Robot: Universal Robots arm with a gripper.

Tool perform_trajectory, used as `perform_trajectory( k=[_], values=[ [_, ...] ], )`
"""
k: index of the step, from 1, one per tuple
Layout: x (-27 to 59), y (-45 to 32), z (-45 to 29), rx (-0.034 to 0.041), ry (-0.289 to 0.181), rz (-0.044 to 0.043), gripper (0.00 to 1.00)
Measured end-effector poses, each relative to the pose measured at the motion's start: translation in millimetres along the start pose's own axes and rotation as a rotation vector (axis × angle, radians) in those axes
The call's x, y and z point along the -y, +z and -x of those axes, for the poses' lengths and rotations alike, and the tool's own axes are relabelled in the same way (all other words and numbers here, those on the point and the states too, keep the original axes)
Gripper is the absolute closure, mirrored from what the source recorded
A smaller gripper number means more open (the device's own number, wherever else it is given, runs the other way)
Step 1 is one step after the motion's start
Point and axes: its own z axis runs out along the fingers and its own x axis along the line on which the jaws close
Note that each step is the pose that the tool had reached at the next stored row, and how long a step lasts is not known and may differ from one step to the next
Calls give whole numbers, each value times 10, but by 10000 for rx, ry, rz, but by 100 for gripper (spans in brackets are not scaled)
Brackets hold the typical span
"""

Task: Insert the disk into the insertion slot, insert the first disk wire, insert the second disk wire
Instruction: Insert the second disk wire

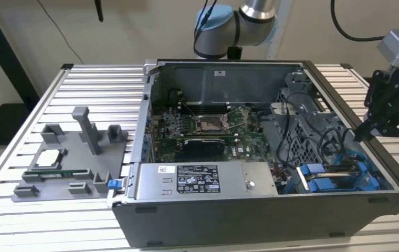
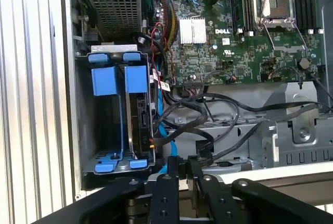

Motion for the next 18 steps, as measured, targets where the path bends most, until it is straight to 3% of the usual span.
perform_trajectory(
  k=[18],
  values=[
    [-2, -11, 1, 3, 0, 0, 100]
  ],
)
